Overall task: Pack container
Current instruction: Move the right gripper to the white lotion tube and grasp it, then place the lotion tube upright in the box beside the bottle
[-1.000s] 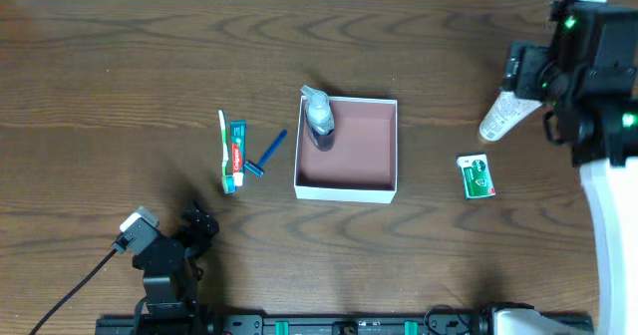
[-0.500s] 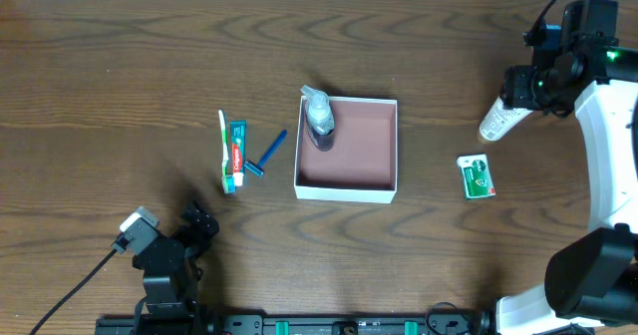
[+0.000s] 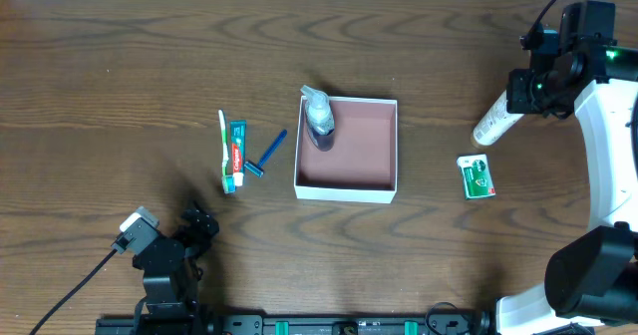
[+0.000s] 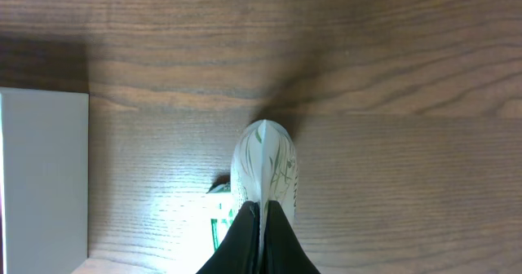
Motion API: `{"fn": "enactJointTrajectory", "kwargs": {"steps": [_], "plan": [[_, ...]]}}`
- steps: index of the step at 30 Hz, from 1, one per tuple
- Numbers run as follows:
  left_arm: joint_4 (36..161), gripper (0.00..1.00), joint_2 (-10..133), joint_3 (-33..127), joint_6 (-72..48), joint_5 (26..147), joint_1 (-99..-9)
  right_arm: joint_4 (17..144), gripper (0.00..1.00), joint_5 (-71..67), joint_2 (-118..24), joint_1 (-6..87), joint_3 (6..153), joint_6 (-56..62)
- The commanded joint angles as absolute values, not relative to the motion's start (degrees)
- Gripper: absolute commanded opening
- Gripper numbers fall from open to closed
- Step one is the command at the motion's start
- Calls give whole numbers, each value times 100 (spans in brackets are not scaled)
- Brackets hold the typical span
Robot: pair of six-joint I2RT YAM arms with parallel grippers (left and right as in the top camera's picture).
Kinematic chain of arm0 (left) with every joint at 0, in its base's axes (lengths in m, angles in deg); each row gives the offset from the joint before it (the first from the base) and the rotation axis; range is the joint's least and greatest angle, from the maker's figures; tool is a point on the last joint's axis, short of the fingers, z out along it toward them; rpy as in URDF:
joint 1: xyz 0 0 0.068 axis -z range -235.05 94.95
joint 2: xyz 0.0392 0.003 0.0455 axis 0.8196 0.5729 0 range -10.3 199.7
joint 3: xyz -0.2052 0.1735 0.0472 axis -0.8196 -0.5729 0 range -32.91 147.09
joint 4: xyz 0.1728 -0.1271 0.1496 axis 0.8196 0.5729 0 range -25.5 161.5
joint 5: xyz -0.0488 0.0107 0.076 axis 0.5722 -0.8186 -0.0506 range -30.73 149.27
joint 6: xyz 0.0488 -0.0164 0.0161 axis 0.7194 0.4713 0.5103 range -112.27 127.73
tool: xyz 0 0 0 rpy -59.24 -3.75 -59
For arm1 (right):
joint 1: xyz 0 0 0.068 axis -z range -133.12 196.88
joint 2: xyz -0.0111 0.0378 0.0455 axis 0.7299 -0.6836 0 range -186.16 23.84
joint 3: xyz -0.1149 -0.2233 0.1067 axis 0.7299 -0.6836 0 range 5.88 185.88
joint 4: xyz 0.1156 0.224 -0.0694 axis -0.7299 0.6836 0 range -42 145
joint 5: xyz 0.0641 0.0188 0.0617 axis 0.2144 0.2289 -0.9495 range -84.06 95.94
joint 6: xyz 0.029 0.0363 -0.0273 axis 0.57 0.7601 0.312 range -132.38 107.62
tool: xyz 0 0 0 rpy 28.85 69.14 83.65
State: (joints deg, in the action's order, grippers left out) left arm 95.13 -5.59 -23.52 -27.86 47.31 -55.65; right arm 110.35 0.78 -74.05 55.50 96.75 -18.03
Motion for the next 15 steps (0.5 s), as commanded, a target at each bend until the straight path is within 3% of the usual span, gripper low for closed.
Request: {"fn": "enactJointTrajectory", "kwargs": {"steps": [1,8,15], "plan": [[9526,98,-594,-2448,-2729,4709,-5574,11057,1,14,-7394,5583,9697,-1683],[9526,98,-594,-2448,-2729,4709,-5574,11616,1,14,-7031,5233,10204,-1429],[9526,98,-594,-2448,-2729,4709,-5574,12219,1,56,-6443,4140,11330,-686]]}}
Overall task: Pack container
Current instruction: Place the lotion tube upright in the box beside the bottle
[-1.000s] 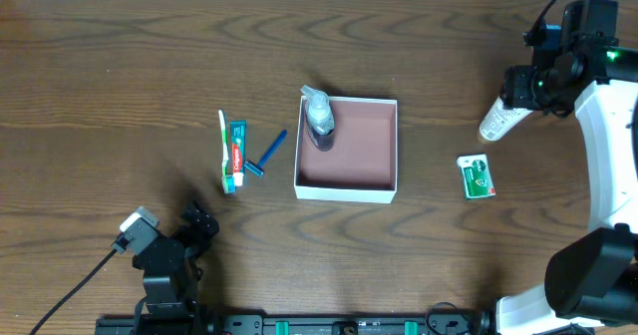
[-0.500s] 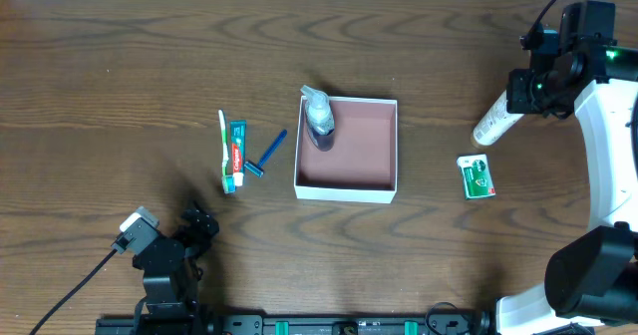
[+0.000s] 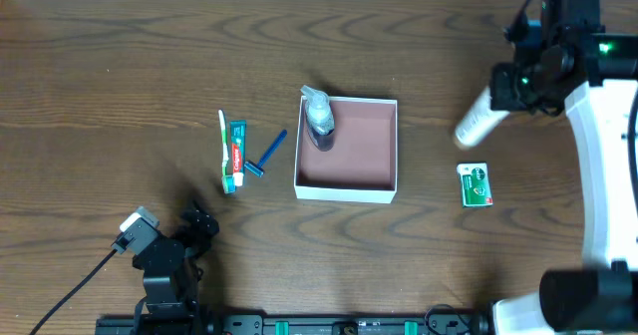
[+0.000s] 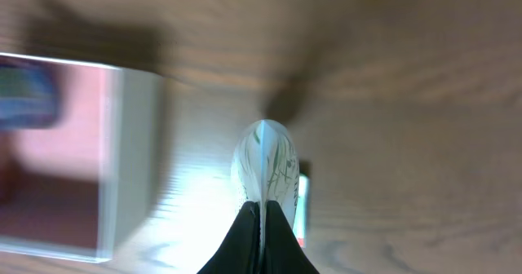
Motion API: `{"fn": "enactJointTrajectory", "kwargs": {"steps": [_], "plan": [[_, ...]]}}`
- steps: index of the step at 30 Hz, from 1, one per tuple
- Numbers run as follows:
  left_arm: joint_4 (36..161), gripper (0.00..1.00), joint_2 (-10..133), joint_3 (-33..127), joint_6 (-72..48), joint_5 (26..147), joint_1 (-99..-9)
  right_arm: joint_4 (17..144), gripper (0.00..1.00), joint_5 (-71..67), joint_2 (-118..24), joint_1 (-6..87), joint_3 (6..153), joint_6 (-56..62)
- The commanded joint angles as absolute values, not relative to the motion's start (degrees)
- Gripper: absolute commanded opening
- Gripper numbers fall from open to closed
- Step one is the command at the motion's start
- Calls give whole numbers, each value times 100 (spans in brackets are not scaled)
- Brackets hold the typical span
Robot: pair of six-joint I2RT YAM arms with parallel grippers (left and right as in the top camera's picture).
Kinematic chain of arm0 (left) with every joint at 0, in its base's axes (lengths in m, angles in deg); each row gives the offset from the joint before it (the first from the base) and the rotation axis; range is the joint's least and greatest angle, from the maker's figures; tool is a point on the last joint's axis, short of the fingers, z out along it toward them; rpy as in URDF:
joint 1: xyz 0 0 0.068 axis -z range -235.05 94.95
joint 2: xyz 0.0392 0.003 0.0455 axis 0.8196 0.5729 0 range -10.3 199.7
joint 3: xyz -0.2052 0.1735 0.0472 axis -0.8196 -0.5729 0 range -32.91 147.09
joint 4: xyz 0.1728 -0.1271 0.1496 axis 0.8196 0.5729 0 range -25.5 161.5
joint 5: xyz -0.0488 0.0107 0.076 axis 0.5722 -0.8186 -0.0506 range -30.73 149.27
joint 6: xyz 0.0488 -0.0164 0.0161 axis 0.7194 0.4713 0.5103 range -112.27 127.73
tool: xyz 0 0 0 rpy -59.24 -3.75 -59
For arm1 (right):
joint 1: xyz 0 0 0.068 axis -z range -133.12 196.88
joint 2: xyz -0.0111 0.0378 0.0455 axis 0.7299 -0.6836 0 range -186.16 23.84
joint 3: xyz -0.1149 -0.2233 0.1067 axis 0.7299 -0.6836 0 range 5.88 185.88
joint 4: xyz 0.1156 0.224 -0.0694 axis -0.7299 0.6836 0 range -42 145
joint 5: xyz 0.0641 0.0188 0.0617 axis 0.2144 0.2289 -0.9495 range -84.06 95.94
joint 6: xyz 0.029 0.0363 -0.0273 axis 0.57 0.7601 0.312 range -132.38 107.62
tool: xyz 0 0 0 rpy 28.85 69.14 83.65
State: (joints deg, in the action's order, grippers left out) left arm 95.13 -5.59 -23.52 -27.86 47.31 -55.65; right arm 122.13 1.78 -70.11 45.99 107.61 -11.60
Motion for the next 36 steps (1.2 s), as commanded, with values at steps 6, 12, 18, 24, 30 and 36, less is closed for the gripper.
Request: {"fn": "enactJointTrajectory", "kwargs": {"steps": [6,12,18,24,30,36], "plan": [[9526,98,-594,-2448,-2729,4709,-5574,11990,1,429,-6310,2868,11686,13],[9526,98,-594,-2448,-2729,4709,-5574,11985,1,1031,-6819,1946,11664,754],[9526,98,-594,-2448,-2729,4709,-5574,12014,1,1271,-7628,1646,11664,890],[9526,98,-594,-2448,-2729,4709,-5574,11607,1,1500,-8410,1675,11664,879],[9526,98,-594,-2448,-2729,4709,-5574,11413,8,1485,-8830,1688,11664,881],[9526,98,-594,-2448,-2729,4709,-5574,11417,56,1470,-8847,1683,11666,879]]}}
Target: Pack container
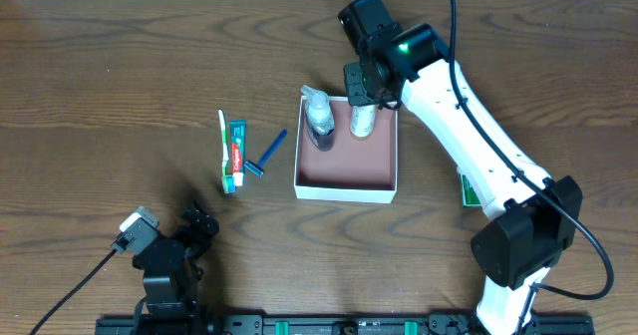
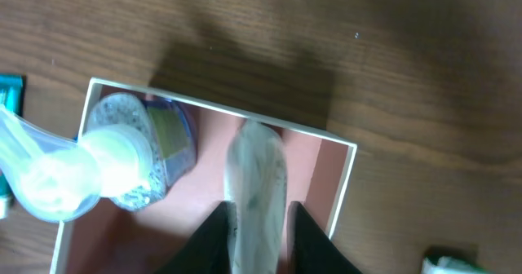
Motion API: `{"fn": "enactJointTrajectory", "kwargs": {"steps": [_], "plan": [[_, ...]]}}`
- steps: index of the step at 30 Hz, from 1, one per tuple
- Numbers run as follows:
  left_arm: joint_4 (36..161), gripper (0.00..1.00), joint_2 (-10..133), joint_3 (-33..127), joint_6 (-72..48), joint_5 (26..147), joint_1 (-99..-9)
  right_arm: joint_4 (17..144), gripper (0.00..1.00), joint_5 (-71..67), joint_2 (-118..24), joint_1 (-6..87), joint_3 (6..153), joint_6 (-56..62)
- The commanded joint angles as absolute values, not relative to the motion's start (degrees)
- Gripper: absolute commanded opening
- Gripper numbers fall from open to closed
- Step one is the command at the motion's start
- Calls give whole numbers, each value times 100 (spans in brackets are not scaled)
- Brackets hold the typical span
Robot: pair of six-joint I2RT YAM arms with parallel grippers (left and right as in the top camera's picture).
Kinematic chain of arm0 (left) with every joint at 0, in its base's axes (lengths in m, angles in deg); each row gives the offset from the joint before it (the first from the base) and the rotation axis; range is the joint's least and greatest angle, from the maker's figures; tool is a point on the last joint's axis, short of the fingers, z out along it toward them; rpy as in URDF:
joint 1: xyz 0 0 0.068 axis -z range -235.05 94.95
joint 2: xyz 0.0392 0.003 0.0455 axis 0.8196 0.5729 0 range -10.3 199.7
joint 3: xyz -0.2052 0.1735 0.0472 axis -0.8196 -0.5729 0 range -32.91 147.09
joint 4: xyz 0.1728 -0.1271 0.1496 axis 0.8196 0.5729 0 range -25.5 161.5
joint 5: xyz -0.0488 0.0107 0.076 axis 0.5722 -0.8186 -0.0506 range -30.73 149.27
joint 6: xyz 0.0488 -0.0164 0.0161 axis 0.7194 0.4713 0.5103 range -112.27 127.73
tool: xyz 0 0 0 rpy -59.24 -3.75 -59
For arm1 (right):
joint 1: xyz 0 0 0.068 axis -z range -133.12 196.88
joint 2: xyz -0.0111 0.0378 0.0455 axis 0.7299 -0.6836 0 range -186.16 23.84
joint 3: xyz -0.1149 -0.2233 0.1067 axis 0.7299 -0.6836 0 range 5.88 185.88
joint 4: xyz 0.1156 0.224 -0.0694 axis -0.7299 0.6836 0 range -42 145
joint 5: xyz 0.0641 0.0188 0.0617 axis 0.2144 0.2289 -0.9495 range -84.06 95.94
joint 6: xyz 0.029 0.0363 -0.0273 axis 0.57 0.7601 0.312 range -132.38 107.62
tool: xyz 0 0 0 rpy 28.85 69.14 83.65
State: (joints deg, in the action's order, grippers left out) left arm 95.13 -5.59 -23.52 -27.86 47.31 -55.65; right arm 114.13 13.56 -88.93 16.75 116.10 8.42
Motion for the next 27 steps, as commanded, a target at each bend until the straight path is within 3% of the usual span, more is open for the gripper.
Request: {"fn": "enactJointTrajectory", "kwargs": {"steps": [1,13,27], "plan": [[9526,98,-594,-2448,-2729,4709,-5574,11417,67,1474,-8825,1683,11666,881],[9526,98,-594,-2448,-2729,4709,-5574,11614,92,1741,-7271,2389,11675,859],[9526,98,-594,-2448,-2729,4709,-5574,12547,99,1553,-6751,4984,11590,1277]]}}
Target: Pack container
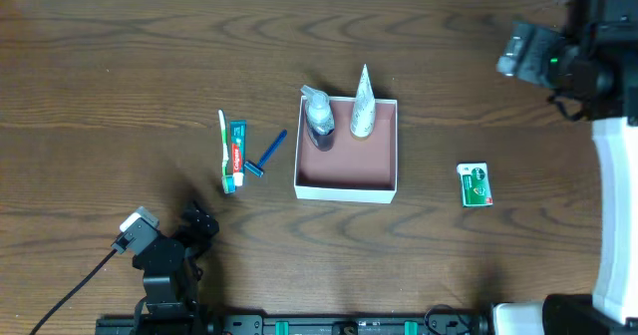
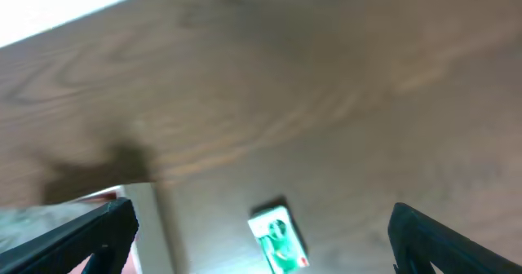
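The white box (image 1: 346, 187) with a pink floor sits mid-table. Inside, along its far wall, stand a clear pump bottle (image 1: 319, 116) and a white tube (image 1: 361, 106), tip up. A toothbrush (image 1: 222, 148), a toothpaste tube (image 1: 237, 146) and a blue razor (image 1: 267, 154) lie left of the box. A green packet (image 1: 476, 182) (image 2: 279, 241) lies to its right. My right gripper (image 1: 533, 61) (image 2: 263, 229) hangs open and empty high over the far right, with the packet below it. My left gripper (image 1: 194, 225) rests folded at the front left; its jaws do not show.
The box's right wall (image 2: 151, 225) shows at the left of the right wrist view. The table's far edge (image 2: 73, 13) runs close behind the right gripper. A cable (image 1: 70, 295) trails from the left arm at the front left.
My right gripper was down in the box with its fingers around the white tube. Now it is wide open, high at the far right, and the tube stands alone in the box.
My right gripper was shut on the white tube over the table's right side near the green packet. It then held the tube further left, towards the box. Then the tube was in the box beside the pump bottle. Now the tube is let go.
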Motion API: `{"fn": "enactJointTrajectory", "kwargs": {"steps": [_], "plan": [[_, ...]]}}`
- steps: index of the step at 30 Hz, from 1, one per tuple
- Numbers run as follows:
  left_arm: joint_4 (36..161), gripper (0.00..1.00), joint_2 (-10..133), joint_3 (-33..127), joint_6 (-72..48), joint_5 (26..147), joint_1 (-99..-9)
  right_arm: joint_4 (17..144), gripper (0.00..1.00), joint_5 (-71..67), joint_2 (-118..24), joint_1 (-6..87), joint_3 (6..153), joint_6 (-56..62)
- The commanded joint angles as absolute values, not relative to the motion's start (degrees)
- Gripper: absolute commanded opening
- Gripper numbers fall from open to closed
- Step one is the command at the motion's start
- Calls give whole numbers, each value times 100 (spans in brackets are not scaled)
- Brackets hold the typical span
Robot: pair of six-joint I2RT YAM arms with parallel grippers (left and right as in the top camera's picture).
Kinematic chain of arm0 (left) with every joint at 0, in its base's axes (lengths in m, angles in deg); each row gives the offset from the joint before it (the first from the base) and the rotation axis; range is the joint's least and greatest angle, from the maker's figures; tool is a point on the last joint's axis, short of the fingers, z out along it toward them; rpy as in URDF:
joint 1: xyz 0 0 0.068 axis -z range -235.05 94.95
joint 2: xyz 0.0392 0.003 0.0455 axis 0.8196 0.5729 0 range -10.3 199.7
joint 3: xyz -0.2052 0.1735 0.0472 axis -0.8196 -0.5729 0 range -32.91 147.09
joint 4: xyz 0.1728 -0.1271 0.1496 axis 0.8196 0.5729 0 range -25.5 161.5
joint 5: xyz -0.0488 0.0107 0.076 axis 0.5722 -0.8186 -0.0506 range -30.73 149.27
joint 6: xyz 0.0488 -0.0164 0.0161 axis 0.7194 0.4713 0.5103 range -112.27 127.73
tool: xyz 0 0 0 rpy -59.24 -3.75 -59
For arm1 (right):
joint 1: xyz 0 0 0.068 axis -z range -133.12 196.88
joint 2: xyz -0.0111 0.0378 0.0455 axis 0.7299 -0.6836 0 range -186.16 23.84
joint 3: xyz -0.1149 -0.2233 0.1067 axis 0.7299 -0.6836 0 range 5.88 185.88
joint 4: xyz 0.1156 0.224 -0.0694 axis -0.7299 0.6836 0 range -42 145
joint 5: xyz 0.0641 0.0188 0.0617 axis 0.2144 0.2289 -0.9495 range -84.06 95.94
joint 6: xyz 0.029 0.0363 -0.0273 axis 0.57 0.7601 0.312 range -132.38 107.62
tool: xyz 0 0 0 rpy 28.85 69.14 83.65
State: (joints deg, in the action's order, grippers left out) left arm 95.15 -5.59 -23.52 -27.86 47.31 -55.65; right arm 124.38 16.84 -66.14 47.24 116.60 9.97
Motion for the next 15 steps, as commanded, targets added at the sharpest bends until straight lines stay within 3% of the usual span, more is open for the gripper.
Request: {"fn": "enactJointTrajectory", "kwargs": {"steps": [1,15], "plan": [[9526,98,-594,-2448,-2729,4709,-5574,12619,99,1555,-6797,5065,11553,1369],[9373,98,-581,-2253,-2347,5165,-5574,12761,99,1555,-7005,5154,11039,1543]]}}
